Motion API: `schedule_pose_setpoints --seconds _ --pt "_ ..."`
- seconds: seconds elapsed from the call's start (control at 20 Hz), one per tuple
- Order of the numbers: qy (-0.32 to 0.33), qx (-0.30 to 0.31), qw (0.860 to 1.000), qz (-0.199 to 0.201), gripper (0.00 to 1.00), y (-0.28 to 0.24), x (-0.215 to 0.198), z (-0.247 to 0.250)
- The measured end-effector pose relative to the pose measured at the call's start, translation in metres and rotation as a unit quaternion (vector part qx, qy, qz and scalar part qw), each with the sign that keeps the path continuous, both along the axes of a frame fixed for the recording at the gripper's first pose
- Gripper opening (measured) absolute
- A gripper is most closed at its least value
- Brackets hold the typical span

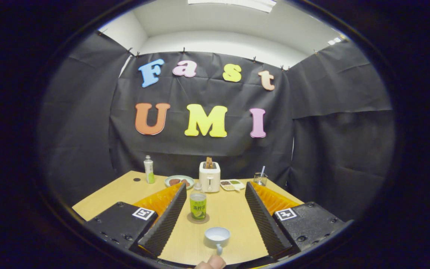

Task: Take the bottle from table, then pour the juice into the cup, finally place the bottle on the coaster

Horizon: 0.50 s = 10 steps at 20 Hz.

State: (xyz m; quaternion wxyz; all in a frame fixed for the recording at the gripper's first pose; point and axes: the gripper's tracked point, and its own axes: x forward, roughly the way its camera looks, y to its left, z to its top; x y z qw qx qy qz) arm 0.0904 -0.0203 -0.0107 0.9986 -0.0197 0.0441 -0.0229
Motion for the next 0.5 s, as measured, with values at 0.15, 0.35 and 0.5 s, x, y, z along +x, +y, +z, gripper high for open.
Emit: schedule_pose_setpoints --seconds 0.15,0.35,0.5 --pt "-0.023 0.009 1.0 -0.001 1.0 -0.008 -0.02 0.006" --pt "-0.032 0.01 0.999 0.009 1.0 -0.004 -0.04 -0.009" --pt "-0.033 -0.014 0.999 0.009 1.0 0.001 -0.053 -0.013"
